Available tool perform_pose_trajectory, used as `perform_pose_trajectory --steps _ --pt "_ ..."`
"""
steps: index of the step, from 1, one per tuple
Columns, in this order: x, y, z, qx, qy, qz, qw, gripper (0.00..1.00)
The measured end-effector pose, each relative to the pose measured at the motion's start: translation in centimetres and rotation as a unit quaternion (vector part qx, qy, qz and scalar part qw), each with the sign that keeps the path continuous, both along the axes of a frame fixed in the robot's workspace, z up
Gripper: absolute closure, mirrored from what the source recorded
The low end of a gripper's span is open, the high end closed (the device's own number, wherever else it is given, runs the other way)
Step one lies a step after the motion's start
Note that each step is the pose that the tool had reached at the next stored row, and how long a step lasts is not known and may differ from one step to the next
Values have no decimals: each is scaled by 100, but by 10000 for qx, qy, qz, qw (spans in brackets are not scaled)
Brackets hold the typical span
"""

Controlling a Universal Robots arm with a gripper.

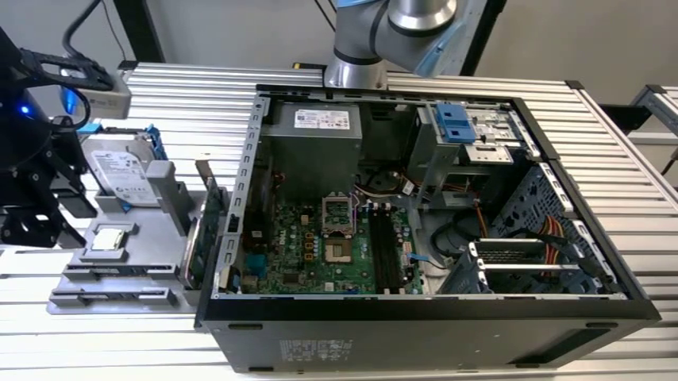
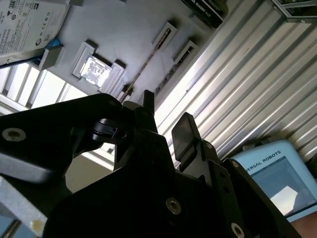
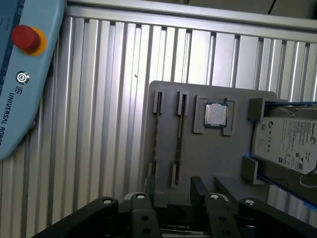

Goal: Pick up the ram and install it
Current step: 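Pick up the ram and move it above insertion slot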

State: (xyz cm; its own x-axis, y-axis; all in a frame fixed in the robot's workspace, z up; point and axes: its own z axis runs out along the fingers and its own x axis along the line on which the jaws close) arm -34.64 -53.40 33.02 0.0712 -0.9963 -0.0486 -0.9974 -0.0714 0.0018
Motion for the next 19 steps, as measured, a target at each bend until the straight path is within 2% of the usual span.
perform_pose_trajectory --steps 19 --pt "0 0 -105 -83 0 0 10000 0"
